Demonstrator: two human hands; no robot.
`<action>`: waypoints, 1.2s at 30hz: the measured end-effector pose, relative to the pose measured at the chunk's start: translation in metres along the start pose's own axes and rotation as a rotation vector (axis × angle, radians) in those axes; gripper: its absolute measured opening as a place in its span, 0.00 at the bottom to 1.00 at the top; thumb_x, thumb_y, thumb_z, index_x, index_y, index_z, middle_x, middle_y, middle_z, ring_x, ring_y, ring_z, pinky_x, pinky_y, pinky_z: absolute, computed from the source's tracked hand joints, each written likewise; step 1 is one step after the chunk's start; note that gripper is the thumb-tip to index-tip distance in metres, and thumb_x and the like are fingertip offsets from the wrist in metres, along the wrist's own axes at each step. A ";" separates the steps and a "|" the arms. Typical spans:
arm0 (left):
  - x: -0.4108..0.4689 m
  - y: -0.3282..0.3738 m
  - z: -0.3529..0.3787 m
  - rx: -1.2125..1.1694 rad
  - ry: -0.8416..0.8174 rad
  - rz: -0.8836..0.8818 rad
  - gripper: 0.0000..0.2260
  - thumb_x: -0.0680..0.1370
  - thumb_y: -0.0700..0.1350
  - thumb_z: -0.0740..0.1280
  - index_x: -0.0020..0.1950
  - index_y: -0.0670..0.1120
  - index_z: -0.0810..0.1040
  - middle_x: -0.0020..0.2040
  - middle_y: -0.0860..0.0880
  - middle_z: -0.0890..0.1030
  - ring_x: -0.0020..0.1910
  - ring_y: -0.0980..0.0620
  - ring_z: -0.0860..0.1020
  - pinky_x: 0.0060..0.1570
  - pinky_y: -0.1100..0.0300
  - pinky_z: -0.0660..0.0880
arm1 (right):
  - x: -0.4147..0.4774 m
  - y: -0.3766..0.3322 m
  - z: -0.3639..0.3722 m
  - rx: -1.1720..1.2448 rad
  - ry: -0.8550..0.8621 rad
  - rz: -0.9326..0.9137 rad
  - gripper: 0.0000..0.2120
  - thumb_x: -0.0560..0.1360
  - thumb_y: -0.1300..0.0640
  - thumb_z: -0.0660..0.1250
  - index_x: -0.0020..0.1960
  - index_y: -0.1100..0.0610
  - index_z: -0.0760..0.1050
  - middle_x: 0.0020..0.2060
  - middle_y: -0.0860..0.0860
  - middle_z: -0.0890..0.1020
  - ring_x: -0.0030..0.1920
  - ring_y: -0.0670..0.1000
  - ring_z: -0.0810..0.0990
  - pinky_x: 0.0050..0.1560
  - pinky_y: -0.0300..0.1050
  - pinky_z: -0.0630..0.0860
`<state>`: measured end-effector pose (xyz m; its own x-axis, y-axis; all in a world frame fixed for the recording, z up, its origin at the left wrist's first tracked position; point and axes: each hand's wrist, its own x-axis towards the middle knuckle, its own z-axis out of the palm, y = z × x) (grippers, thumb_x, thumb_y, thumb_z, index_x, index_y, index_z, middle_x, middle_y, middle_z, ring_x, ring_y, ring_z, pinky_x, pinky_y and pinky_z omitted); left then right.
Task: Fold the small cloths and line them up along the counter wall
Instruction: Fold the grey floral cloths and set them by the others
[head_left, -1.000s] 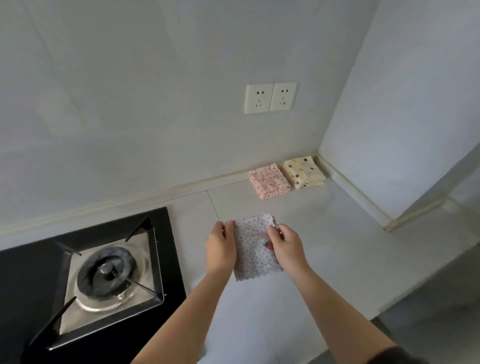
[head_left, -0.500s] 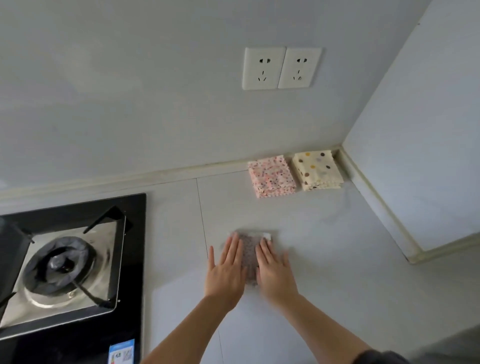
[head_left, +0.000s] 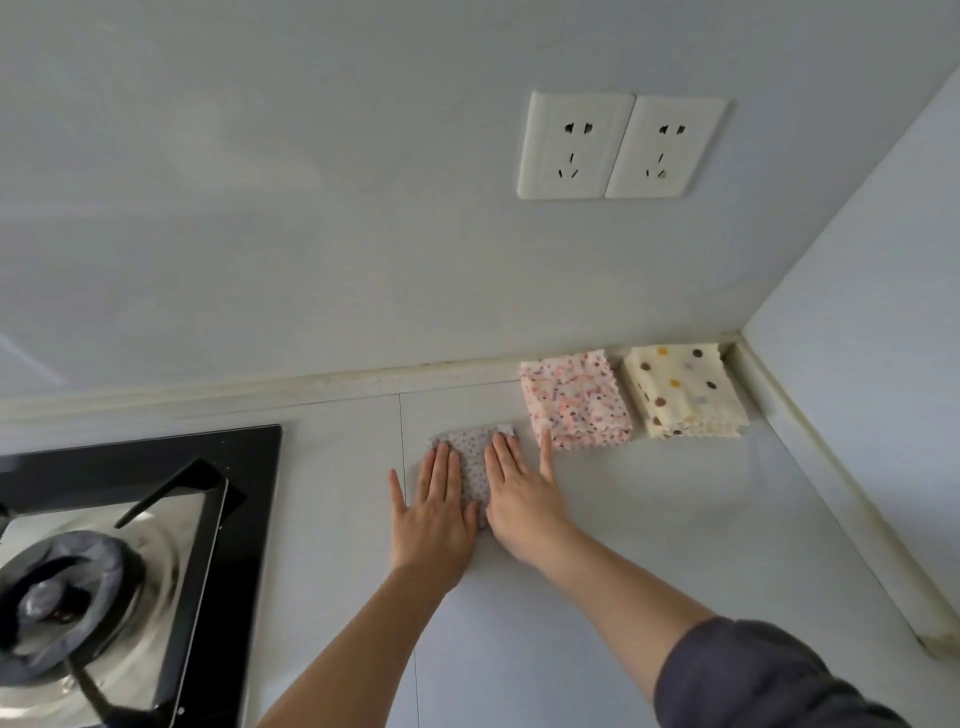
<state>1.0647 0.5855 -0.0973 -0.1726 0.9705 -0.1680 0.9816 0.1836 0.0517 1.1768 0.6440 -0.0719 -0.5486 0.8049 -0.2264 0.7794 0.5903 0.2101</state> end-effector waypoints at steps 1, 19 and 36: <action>0.009 -0.001 -0.002 0.000 -0.003 -0.007 0.25 0.79 0.55 0.32 0.71 0.45 0.28 0.75 0.50 0.31 0.74 0.53 0.32 0.69 0.41 0.31 | 0.010 0.003 0.000 -0.003 0.004 -0.002 0.29 0.81 0.52 0.46 0.77 0.63 0.41 0.77 0.59 0.43 0.77 0.55 0.39 0.63 0.66 0.21; 0.081 -0.007 -0.018 -0.018 -0.033 0.010 0.27 0.82 0.54 0.42 0.77 0.45 0.35 0.78 0.50 0.37 0.76 0.53 0.36 0.70 0.42 0.34 | 0.072 0.028 -0.006 0.053 0.000 0.032 0.29 0.82 0.50 0.43 0.77 0.60 0.39 0.78 0.56 0.42 0.77 0.53 0.40 0.67 0.68 0.27; -0.127 -0.084 -0.042 -0.541 0.312 0.032 0.29 0.77 0.59 0.46 0.74 0.47 0.64 0.75 0.50 0.62 0.75 0.58 0.48 0.73 0.51 0.41 | -0.088 -0.073 -0.048 0.550 0.115 0.148 0.30 0.81 0.54 0.52 0.78 0.56 0.41 0.78 0.52 0.42 0.77 0.51 0.40 0.73 0.60 0.38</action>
<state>1.0006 0.4533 -0.0390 -0.2393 0.9618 0.1326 0.8207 0.1274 0.5569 1.1534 0.5328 -0.0217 -0.4272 0.8960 -0.1212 0.8760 0.3769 -0.3008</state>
